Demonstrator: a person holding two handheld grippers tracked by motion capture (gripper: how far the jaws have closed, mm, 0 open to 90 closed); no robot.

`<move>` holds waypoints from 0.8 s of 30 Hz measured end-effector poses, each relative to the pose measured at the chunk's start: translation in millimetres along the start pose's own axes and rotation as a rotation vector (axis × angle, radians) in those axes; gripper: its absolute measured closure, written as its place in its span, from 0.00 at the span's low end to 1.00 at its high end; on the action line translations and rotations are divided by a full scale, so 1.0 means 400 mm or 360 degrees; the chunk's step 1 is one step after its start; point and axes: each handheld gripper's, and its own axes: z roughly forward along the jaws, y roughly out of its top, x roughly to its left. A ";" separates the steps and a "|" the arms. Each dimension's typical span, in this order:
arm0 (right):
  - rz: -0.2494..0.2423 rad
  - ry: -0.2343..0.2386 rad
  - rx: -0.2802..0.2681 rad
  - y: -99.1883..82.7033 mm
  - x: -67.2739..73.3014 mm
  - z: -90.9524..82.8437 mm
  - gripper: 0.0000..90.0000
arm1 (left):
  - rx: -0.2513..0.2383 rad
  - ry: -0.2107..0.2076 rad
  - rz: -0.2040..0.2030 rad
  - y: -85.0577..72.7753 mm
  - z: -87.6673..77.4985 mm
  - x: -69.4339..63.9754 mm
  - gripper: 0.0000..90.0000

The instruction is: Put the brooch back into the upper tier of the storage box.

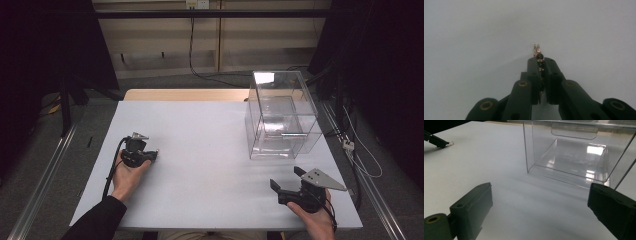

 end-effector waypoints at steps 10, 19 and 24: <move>0.0004 0.0005 0.0000 0.000 -0.001 0.000 0.07 | -0.0043 -0.0026 -0.0006 -0.009 -0.005 0.006 0.94; 0.0010 0.0004 -0.0005 0.000 -0.002 -0.002 0.07 | -0.0143 -0.0046 0.0019 -0.013 -0.017 0.000 0.93; 0.0006 -0.0001 -0.0004 0.001 -0.003 -0.001 0.07 | -0.0205 -0.0055 0.0016 -0.015 -0.029 -0.006 0.93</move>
